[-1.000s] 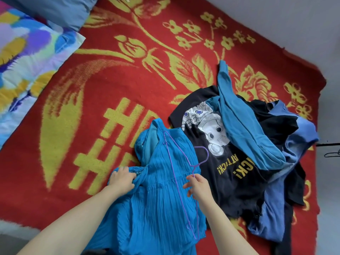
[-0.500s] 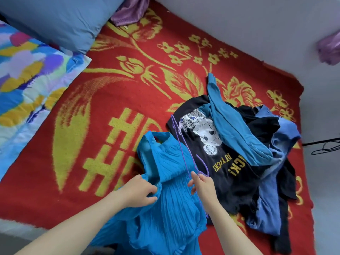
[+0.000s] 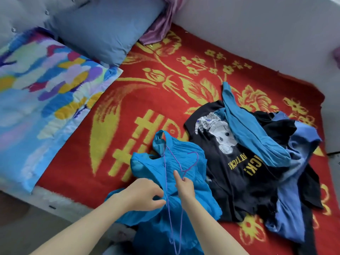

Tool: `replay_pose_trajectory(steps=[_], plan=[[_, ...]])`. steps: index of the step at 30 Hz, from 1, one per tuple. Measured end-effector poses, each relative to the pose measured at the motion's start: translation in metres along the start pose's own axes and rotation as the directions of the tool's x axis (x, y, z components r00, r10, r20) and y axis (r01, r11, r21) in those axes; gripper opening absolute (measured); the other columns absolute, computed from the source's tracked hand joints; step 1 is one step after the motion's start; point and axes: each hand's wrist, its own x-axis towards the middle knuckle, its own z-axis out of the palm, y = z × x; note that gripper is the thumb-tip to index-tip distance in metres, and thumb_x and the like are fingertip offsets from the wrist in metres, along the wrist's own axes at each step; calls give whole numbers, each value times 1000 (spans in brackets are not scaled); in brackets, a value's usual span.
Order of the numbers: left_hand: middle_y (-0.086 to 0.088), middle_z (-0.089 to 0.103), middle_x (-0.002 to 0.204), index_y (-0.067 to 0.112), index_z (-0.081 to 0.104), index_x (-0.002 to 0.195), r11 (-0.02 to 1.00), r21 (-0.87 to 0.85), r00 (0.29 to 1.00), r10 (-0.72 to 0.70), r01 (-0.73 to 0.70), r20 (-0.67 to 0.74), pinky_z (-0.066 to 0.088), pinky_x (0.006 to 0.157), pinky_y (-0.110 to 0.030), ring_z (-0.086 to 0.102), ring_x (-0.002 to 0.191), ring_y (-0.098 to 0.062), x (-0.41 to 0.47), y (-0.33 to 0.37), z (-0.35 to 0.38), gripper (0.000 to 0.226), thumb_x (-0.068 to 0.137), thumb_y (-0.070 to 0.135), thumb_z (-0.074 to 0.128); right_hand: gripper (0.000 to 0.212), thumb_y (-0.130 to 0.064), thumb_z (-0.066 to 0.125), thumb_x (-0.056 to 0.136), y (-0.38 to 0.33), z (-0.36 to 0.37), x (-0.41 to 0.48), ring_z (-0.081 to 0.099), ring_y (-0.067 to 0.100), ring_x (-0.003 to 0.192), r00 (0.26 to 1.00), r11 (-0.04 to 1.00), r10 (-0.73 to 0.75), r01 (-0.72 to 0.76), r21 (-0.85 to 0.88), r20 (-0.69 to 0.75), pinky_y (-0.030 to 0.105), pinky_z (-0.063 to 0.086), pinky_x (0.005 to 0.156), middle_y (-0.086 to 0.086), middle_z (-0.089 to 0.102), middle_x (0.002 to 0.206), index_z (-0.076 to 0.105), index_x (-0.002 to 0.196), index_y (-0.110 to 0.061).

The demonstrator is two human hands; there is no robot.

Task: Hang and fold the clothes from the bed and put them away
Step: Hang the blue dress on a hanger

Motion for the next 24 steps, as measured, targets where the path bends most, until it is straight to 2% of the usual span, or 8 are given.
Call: replay_pose_trajectory(steps=[3,6,12,14,17,20,21,24], plan=[[-6,48,63,14,41,63,999,18,999,-39,40,-15,23,60,-30,37,60,-17,-21,-2,8,39,92,41,44,48,-45,69,79,1,19,-13,42,16,57,982,996,-10,28,-90,191,18,29,37,-1,32,69,31,72,-17],[-5,53,66,15,44,65,998,49,998,-45,47,-36,21,67,-27,34,60,-16,-38,-1,17,38,93,42,43,51,-24,77,73,5,34,-23,33,14,48,944,989,40,10,-147,329,19,24,35,2,30,71,27,74,-18],[-6,61,75,14,50,68,984,81,987,-158,160,-39,20,69,-27,47,69,-21,-61,2,33,45,95,47,36,40,9,54,76,12,50,-38,30,15,47,955,970,-80,141,-199,285,21,28,37,1,30,63,23,68,-16],[-3,56,69,16,45,65,941,-67,941,-335,331,-56,22,66,-29,49,70,-20,-70,-2,43,46,94,51,36,40,9,53,77,8,47,-44,30,14,49,955,963,-175,217,-160,240,23,29,42,0,31,61,23,66,-16],[3,53,67,21,50,71,639,-432,726,-685,636,55,32,59,-31,51,70,-21,-67,-17,52,42,96,52,37,42,12,54,75,-2,39,-55,30,15,55,934,949,-273,301,-95,228,26,31,52,1,32,61,23,66,-16],[-10,60,82,13,52,102,-83,-827,525,-736,556,427,34,50,-25,49,57,-22,-48,-29,59,52,96,58,28,43,11,56,75,-9,29,-71,34,16,61,904,929,-335,363,-64,266,25,32,54,3,36,66,25,68,-16],[-12,59,83,12,51,106,-256,-836,508,-695,486,508,31,47,-24,42,50,-19,-40,-31,62,58,94,62,24,43,11,57,75,-11,25,-77,34,16,61,892,921,-354,385,-64,282,23,32,53,2,37,66,25,68,-16],[-7,53,60,14,52,84,-443,-813,513,-631,377,582,19,40,-21,27,40,-13,-12,-28,70,69,87,75,20,43,7,60,75,-13,12,-88,35,13,64,858,883,-412,459,-98,306,19,32,53,-2,39,68,25,68,-17]])
